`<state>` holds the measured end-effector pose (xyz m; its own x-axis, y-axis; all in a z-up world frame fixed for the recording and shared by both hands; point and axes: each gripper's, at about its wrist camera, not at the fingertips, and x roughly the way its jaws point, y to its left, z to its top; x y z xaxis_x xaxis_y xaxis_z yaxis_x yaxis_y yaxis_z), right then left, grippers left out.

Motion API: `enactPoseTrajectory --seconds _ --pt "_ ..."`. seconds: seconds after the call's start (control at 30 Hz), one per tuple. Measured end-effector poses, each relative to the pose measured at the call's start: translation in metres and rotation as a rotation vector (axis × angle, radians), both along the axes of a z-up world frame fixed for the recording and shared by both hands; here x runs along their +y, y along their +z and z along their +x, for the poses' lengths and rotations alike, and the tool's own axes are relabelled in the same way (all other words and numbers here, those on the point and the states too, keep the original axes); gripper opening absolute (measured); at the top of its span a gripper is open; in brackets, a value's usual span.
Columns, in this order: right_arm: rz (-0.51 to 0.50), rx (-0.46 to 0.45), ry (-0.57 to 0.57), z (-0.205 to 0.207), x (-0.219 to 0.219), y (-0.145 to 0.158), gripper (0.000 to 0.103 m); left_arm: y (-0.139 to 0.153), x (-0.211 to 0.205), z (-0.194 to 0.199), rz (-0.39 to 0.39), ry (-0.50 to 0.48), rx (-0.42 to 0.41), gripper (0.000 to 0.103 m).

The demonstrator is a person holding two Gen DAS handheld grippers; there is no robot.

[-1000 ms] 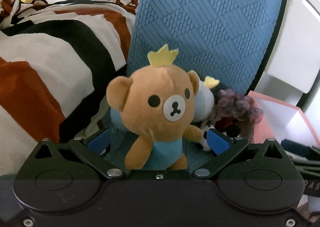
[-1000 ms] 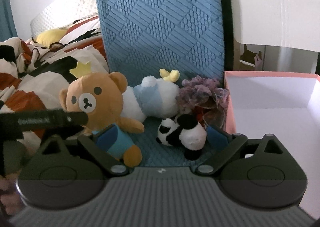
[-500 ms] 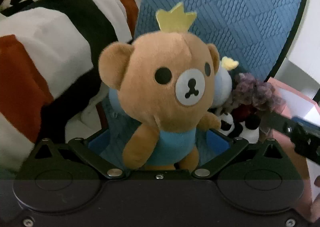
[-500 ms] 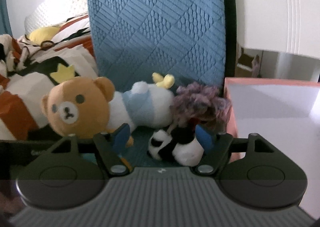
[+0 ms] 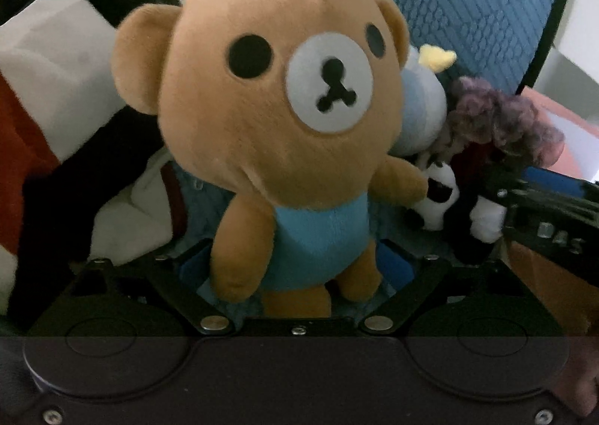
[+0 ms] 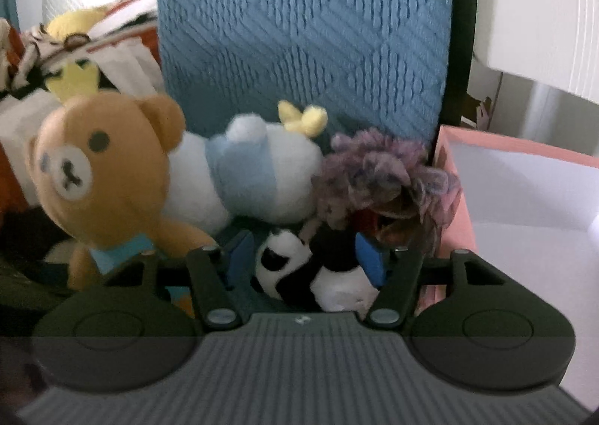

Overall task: Organize objects
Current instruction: 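Close the left tool on the brown bear while the right tool grasps the panda plush, then lift the brown bear with the left tool while the right tool lifts the panda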

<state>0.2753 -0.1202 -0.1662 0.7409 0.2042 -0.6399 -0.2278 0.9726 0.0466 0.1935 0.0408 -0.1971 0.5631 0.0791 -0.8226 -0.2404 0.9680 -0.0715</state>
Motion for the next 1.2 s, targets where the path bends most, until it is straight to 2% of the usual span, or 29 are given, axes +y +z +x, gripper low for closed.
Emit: enactPoseTrajectory --seconds 0.13,0.23,0.27,0.43,0.5,0.57,0.67,0.9,1.2 --pt "-0.063 0.021 -0.013 0.006 0.006 -0.015 0.061 -0.005 -0.007 0.004 0.033 -0.008 0.013 0.09" --pt "-0.105 0.004 -0.015 0.009 0.01 -0.019 0.061 -0.009 -0.006 0.005 0.015 0.019 0.015 0.087" --pt "-0.114 0.006 -0.019 0.012 0.01 -0.021 0.056 -0.01 -0.004 0.005 0.001 0.033 0.015 0.085" --pt "-0.17 0.012 -0.03 0.019 0.01 -0.028 0.048 -0.013 0.012 0.005 -0.096 0.107 0.019 0.083" --pt "-0.183 0.011 -0.035 0.021 0.011 -0.028 0.044 -0.014 0.018 0.004 -0.159 0.123 0.017 0.078" --pt "-0.197 0.011 -0.051 0.024 0.012 -0.027 0.033 -0.015 0.023 0.003 -0.194 0.133 0.017 0.075" --pt "-0.194 0.031 -0.047 0.028 0.012 -0.023 0.03 -0.013 0.025 0.0 -0.227 0.138 0.007 0.067" --pt "-0.158 0.027 -0.042 0.016 0.013 -0.008 0.03 0.013 0.03 -0.025 -0.216 0.161 -0.13 0.061" --pt "-0.117 0.045 -0.037 -0.015 0.013 0.005 0.03 0.029 0.02 -0.049 -0.166 0.126 -0.183 0.053"
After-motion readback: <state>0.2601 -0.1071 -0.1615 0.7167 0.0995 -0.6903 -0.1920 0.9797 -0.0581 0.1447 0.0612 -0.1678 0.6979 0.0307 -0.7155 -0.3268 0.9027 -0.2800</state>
